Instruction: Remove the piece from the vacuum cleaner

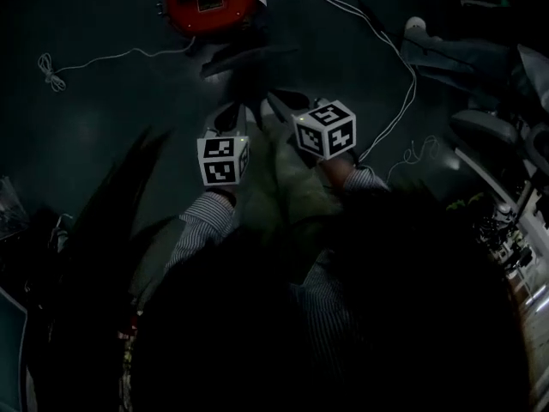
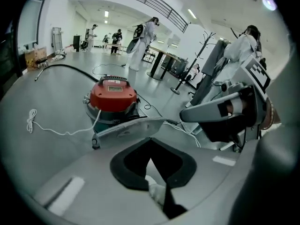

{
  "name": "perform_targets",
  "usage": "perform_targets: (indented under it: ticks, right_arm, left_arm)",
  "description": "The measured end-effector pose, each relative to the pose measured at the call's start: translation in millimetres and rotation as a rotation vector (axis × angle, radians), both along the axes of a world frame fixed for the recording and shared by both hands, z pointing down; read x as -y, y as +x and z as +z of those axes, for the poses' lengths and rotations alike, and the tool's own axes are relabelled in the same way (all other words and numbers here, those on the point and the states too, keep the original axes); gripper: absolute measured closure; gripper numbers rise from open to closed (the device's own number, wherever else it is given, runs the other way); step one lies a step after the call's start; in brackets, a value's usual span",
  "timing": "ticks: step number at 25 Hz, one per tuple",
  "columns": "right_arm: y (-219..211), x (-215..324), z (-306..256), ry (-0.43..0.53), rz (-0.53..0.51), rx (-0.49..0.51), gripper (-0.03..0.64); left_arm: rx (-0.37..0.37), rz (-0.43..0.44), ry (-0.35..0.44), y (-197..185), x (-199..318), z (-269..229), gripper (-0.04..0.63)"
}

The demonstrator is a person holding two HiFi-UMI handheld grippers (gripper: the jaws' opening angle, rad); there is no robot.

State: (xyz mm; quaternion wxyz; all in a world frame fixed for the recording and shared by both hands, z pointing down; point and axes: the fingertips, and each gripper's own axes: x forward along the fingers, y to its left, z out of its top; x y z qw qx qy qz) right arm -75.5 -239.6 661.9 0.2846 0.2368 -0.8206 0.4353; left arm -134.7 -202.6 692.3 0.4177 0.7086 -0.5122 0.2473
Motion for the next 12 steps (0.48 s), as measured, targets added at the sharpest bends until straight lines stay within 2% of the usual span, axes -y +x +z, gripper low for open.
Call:
perform_targets:
  ticks: [4,8,12]
  right_arm:
    - [-0.5,17.1,44.9,0.056,-0.031,-0.031,0.615]
    - [-3.0,36.4,73.8,0.235,-0.177,-0.12,0.614]
    - [-2.4,57.9,91.4,0.394,-0.325,-0.229,0.597]
  left_arm:
    - [0.037,0.008,0.028,-3.2,22.2,45.9,0.589]
    - [0.129,0.11,0.118,-8.1,50.2,68.4,0.588]
    - [0.243,0.216,0.149,-16.9,62.7,82.1,0.511]
